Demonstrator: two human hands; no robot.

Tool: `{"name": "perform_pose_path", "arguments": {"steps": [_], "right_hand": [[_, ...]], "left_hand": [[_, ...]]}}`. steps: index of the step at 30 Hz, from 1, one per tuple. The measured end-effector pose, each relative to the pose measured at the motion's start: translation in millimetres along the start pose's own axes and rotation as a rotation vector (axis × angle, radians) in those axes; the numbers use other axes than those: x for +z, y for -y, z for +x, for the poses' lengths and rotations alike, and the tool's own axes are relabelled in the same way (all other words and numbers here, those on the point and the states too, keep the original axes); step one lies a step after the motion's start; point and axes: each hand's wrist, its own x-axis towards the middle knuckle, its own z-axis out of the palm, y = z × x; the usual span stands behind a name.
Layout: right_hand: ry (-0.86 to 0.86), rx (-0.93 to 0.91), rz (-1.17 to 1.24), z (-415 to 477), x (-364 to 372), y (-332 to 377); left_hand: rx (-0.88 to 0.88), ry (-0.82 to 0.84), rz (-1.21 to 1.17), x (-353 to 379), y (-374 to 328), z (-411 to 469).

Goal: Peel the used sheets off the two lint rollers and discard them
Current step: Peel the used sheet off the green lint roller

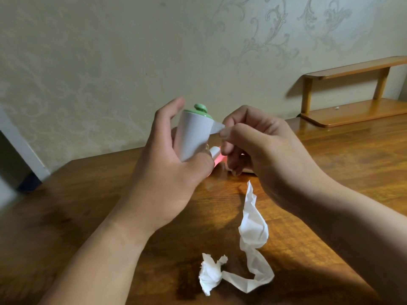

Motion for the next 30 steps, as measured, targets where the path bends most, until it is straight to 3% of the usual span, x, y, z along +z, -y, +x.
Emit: {"name": "perform_pose_path", "arguments": {"steps": [6,11,14,19,30], "right_hand": [[-0.043,0.045,0.010,2.8,-5.8,-1.3],[0.042,-0.023,-0.167,-0.1,-4.2,-1.6],[0.088,-0.041,-0.095,1.3,-5.1,0.4],[0.143,-0.007,0.105,2.1,-3.9,4.9],[0.134,0.005,0.071,5.1,-8.9,-3.6]], "left_hand": [[-0.071,-0.019,0.020,-4.1,-0.8,1.2],[-0.029,-0.016,0.093,-0.5,-3.8,-1.2],[-0.044,0.011,0.090,-1.6,-5.3,-1.5],[-0.138,0.036,-0.123,-2.1,-8.1,1.0],[-0.113,-0.026,-0.148,0.7,-8.9,-0.5]]}}
